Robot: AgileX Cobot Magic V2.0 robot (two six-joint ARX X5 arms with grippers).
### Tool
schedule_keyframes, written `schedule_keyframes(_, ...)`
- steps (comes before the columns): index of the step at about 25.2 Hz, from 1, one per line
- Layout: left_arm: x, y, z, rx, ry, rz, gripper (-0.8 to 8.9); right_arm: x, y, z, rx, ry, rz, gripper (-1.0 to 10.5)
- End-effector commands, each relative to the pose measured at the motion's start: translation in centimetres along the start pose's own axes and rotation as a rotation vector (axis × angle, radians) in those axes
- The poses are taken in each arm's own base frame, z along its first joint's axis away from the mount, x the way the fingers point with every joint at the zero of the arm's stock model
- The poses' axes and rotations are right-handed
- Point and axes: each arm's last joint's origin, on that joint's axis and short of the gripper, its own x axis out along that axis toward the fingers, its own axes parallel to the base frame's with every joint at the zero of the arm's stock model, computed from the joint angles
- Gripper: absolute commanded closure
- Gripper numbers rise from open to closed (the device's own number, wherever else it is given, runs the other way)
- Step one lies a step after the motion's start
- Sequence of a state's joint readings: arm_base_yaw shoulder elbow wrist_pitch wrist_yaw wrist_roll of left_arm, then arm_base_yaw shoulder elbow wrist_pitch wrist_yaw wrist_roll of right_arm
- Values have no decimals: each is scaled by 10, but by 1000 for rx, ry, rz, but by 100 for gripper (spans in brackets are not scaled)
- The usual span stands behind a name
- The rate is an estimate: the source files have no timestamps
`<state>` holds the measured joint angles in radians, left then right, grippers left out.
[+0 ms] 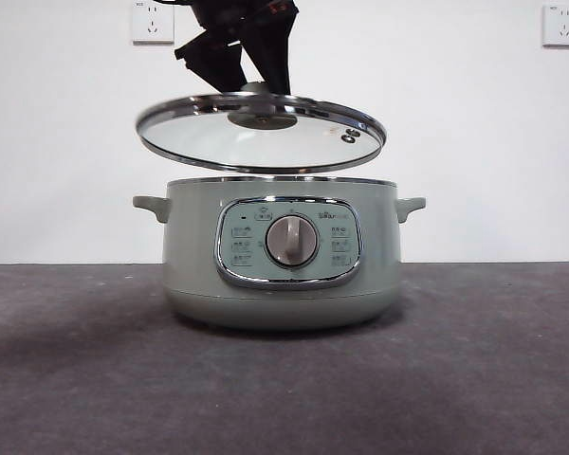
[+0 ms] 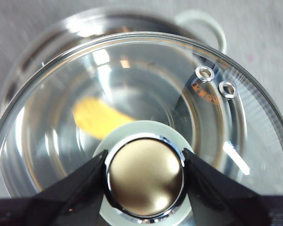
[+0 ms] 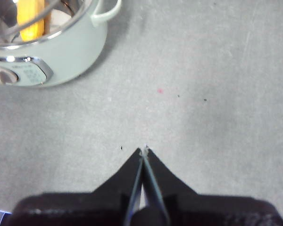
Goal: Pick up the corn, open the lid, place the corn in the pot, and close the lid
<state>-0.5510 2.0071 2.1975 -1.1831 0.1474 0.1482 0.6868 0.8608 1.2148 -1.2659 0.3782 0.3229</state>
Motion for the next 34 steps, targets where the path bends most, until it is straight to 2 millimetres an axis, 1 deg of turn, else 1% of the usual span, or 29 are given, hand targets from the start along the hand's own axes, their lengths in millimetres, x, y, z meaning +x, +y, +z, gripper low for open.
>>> schedule_keyframes(1, -8, -4, 4, 4, -59, -5, 826, 1, 0, -2, 13, 3, -5, 963)
schedule_keyframes(6, -4, -3, 6, -1, -65, -5, 826, 0, -1, -4, 19, 17, -10, 963)
schedule_keyframes(11, 17, -1, 6, -5, -29, -11, 826, 0, -1, -4, 17, 19, -10, 963)
schedule_keyframes(15, 27, 0, 7, -5, -22, -13, 826, 0, -1, -4, 17, 21, -4, 963)
schedule_keyframes(20, 50, 3, 8, -11, 1, -16, 826, 0, -1, -4, 18, 20, -2, 963)
schedule_keyframes(24, 63, 5, 7, -14, 17, 0, 826, 0, -1, -4, 18, 19, -1, 963)
schedule_keyframes(28, 70, 7, 4, -2, 54, 31, 826, 0, -1, -4, 18, 19, -1, 963)
schedule_keyframes(34, 70, 6, 1, 19, 93, 19, 826, 1, -1, -4, 19, 15, 0, 963)
